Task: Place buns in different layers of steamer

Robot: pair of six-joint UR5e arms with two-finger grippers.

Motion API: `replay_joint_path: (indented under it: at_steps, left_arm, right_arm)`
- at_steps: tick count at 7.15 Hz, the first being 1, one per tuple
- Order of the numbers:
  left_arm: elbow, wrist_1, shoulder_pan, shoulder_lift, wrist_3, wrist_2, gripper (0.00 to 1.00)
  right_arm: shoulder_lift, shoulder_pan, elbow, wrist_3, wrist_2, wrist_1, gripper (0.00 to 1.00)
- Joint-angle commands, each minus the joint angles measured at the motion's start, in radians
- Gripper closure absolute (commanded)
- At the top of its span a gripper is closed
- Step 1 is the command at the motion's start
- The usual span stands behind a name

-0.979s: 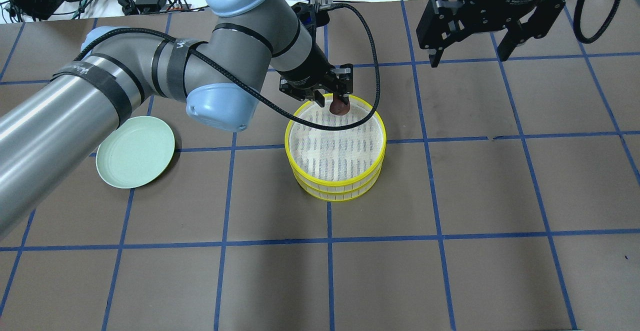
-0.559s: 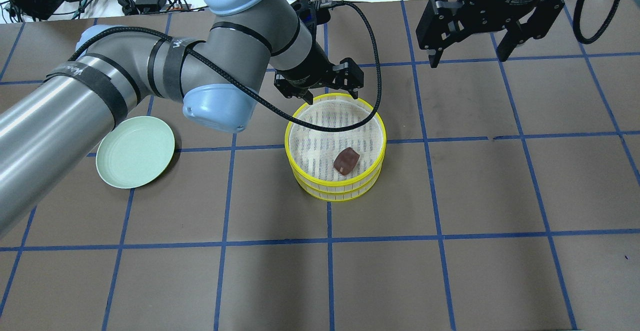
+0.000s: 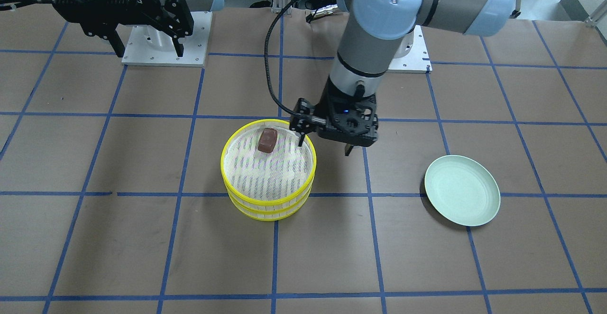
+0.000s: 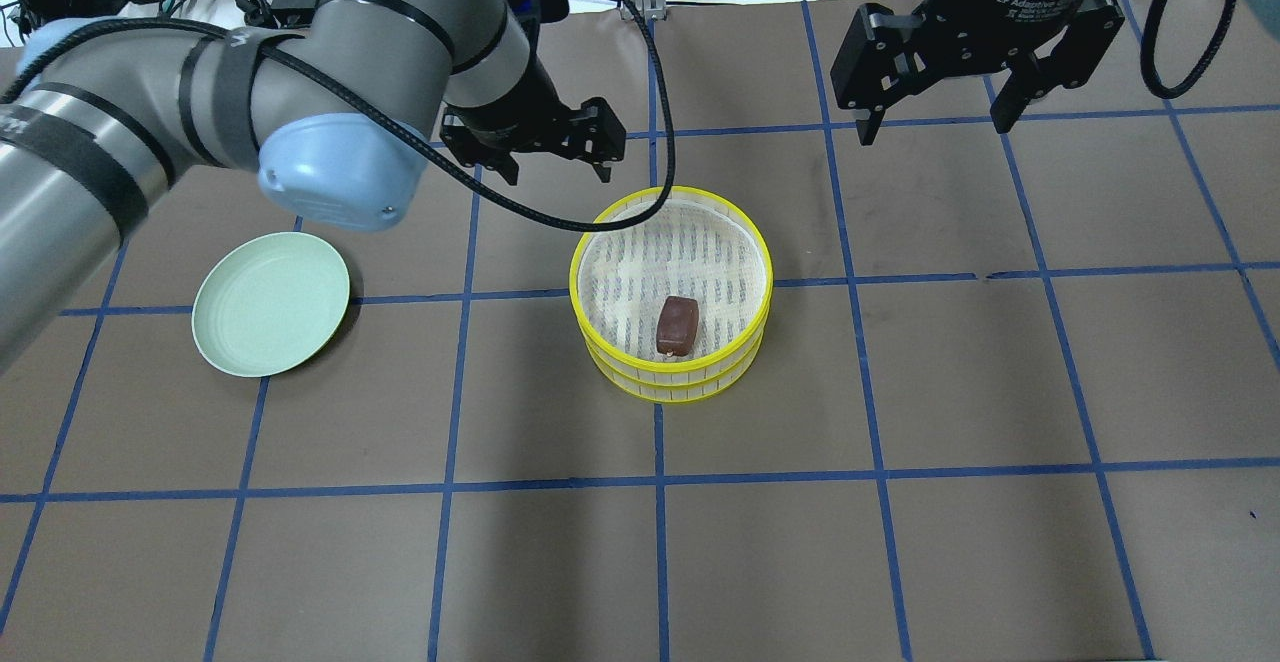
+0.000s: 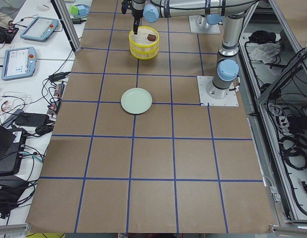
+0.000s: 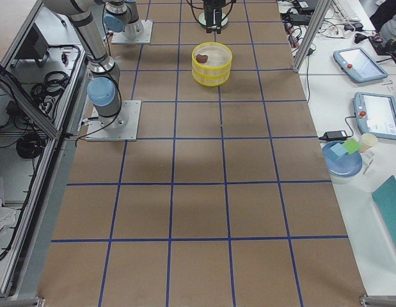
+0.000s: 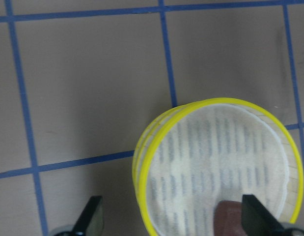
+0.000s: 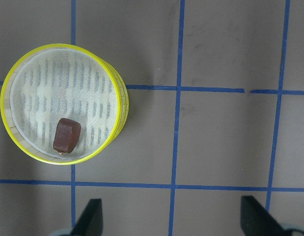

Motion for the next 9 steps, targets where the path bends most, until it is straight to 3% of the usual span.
replay_joint_path:
  at_steps: [1, 2, 4, 9]
  left_arm:
    - [0.066, -0.186, 0.165, 0.072, 0.137, 0.013, 0.0]
    - [0.107, -0.3, 0.249, 0.097, 0.187, 0.051, 0.0]
    - [0.097, -0.367, 0.306, 0.121, 0.246, 0.179, 0.0]
    - [0.099, -0.358, 0.287, 0.164, 0.218, 0.174, 0.0]
  right_arm:
    - [-0.001, 0.0, 0.001, 0.0, 0.006, -0.001, 0.0]
    - [-0.001, 0.0, 0.001, 0.0, 0.006, -0.001, 0.0]
    - [-0.001, 0.0, 0.001, 0.0, 0.006, -0.001, 0.0]
    - [-0.001, 0.001, 0.001, 0.0, 0.006, -0.001, 0.0]
